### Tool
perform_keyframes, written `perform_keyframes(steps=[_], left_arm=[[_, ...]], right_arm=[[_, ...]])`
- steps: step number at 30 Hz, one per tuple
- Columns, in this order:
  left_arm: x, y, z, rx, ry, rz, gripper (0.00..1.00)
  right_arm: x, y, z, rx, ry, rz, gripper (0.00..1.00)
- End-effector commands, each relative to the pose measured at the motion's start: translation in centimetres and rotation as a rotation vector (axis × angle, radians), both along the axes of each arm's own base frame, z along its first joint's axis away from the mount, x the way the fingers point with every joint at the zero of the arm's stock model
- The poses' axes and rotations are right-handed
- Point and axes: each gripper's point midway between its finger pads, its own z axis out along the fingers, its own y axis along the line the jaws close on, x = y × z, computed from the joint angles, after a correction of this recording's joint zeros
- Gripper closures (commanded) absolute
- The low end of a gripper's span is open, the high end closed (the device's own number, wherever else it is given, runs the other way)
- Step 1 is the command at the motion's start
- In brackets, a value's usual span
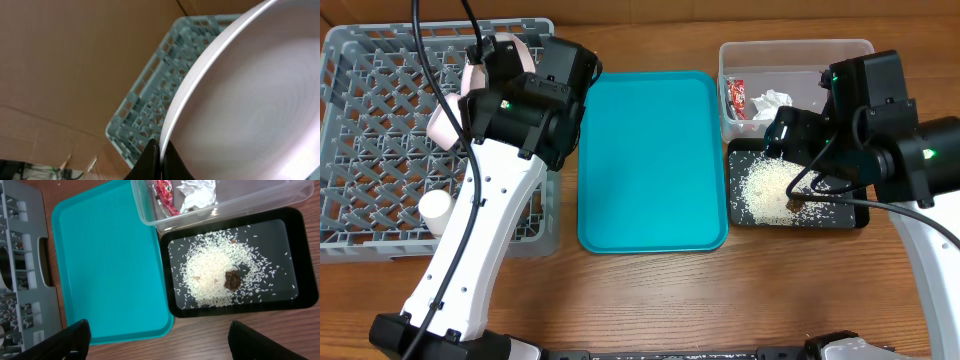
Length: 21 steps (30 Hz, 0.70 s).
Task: Sort waste into correct bins and load items into the dishwasher
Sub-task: 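Stand the white plate upright in the dish rack with the left gripper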
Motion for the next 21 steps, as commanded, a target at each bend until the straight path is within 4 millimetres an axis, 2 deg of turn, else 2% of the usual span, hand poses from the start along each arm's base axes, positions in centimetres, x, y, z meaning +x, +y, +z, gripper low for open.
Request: perform_keyframes(steps=[1, 6, 10, 13, 16, 18, 21], left_arm=[[0.4, 0.7, 2.6, 0.087, -0.111, 0.050, 0.96], [3.2, 0.2, 2.7, 0.036, -0.196, 0.032, 0.96], [5.1, 0.3, 0.6, 0.025, -0.156, 0.030, 0.96], [6.4, 1.2, -0.8, 0.064, -0.133, 0.071, 0.96], [8.7, 2.1, -2.5, 0.098, -0.119, 0.096, 0.96], [10.5, 2.3, -4.1, 0.089, -0.102, 0.081, 0.96], [12.7, 2.1, -5.4, 0.081, -0.107, 0.054, 0.96]], right_arm=[[-0.1, 0.0, 0.8, 0.007, -0.032, 0.002, 0.11], [0.1, 0.0, 1.0, 0.009, -0.043, 0.002, 0.10], [0.1, 0.0, 1.0, 0.009, -0.043, 0.002, 0.10], [0.1, 0.0, 0.9, 0.009, -0.043, 0.002, 0.10], [0.1, 0.0, 1.0, 0.009, -0.043, 0.002, 0.10], [0.1, 0.0, 0.9, 0.010, -0.042, 0.002, 0.10], [0.1, 0.0, 0.9, 0.010, -0.040, 0.003, 0.10]])
